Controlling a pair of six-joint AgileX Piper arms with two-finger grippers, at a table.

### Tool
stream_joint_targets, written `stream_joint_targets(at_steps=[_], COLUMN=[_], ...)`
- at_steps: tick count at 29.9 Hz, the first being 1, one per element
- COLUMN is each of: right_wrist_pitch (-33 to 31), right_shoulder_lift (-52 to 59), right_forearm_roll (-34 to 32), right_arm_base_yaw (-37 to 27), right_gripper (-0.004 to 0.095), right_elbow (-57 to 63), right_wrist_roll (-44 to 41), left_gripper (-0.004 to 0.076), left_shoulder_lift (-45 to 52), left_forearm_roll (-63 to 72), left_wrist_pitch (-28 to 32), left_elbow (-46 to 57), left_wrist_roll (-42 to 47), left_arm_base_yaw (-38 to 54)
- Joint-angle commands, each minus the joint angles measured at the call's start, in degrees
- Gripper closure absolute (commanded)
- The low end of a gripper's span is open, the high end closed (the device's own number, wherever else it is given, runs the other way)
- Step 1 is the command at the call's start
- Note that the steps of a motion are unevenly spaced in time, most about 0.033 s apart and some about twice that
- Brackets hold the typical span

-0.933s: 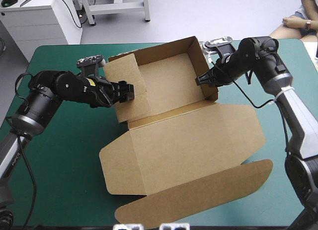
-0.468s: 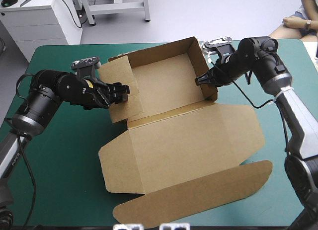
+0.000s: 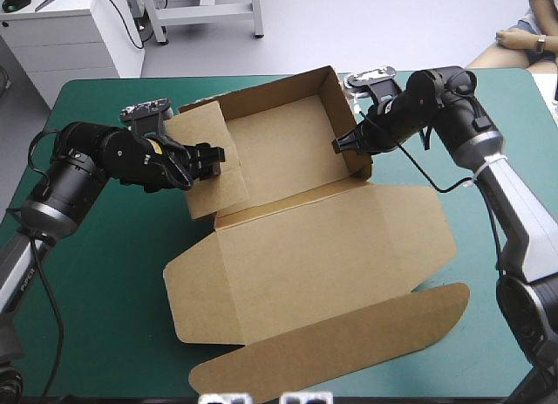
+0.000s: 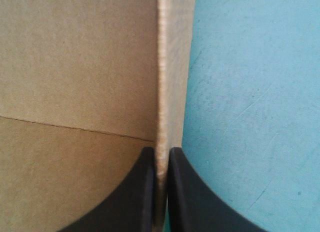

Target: Fold the box

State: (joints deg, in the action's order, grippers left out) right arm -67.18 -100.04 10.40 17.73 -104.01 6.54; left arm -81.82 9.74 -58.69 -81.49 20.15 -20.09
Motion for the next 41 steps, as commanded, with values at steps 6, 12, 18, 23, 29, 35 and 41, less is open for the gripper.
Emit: stream_joint_targets(at_steps=[6,12,18,23,29,35,41], right_wrist_pitch=[2.6,2.6,2.4,2.0,2.4,2.5,2.2], right_shoulder_lift=[2.6,2.6,2.8,2.9,2.9,2.9,2.9], right_forearm_roll=[1.9,2.4,3.0,1.7,0.4,0.0,-0.3], right_arm_base_yaw=[0.1,0.2,0.2,1.1,2.3,2.3,2.3], right_gripper=[0.092,0.092,0.092,0.092,0.092,0.092,0.0922], right_elbow=[-2.0,-2.0,-2.0,-2.0,-2.0,-2.0,-2.0], right_wrist_roll=[-0.7,-1.4,-1.5,-1.5,-1.5,-1.5,-1.5], left_gripper=[0.0195,0.0195,0.0195,0.0195,0.0222,0.0636,0.0727], left_shoulder_lift=[1.7,1.4,-2.0,-4.6,-4.9,-3.4,-0.6], left_forearm_roll=[2.0,7.2,7.1,6.7,6.4,5.6,3.6], left_wrist_pitch=[2.5,5.6,4.2,3.5,3.4,3.8,3.8], left_elbow=[-2.1,-2.1,-2.1,-2.1,-2.1,-2.3,-2.5], left_wrist_roll=[0.6,0.6,0.8,1.2,0.8,0.5,0.5], left_arm_base_yaw=[-0.2,-0.2,-0.2,-0.2,-0.2,-0.2,-0.2])
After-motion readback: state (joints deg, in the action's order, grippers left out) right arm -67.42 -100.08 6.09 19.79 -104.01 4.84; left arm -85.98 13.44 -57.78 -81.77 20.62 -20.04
